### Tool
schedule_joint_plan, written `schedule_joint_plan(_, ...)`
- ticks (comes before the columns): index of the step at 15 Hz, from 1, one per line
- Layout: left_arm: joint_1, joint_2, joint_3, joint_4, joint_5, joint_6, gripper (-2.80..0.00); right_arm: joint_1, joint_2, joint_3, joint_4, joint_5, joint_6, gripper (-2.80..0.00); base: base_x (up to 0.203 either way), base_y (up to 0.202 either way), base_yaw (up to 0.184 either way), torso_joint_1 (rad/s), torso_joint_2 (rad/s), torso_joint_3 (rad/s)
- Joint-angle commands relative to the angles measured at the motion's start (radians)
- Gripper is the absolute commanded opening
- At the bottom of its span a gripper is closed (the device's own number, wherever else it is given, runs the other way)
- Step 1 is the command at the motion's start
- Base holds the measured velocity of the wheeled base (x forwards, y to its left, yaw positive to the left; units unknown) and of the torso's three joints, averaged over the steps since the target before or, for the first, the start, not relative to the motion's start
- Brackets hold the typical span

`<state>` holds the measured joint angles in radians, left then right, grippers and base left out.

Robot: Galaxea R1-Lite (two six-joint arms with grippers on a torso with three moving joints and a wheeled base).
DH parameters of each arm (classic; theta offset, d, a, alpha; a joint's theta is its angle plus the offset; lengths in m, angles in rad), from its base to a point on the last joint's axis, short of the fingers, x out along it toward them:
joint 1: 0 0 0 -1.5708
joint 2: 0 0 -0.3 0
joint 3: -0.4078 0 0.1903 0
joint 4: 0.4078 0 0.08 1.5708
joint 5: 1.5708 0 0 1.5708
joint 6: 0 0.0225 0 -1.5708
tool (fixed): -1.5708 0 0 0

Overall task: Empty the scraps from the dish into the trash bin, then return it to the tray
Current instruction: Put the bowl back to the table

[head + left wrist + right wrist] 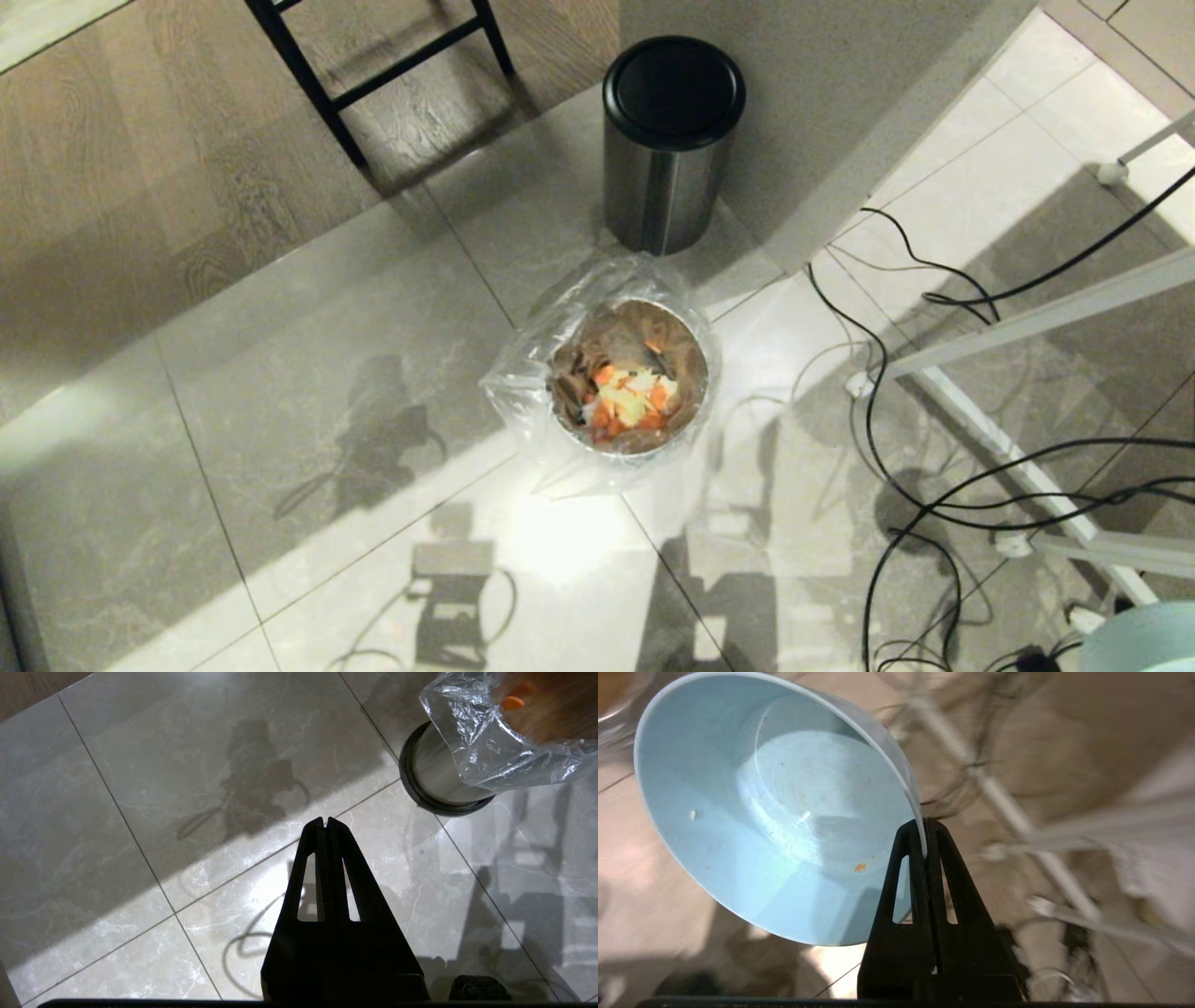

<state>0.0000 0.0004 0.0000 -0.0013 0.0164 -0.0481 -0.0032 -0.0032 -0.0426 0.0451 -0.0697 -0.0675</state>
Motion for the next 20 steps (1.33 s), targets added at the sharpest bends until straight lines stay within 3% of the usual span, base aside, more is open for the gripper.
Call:
schedule_joint_plan(1,0.0,0.001,0.0,0.0,0.0,-0.001,-2.8,0.0,0.003,0.02,0.002,0.069,-0.028,-2.8,0.0,0.0,0.0,0.0,0.0,0.0)
schedule_joint_plan(6,0.0,0.001,0.0,0.0,0.0,-0.001,-2.8,0.0,0.003,0.024,-0.004,0.061,0.057,-2.8,0.0,0.0,0.0,0.0,0.0,0.0)
schedule_joint_plan(20,0.0,0.001,0.0,0.0,0.0,-0.001,-2.8,0.0,0.003,0.026,-0.005,0.062,0.058,-2.8,0.0,0.0,0.0,0.0,0.0,0.0)
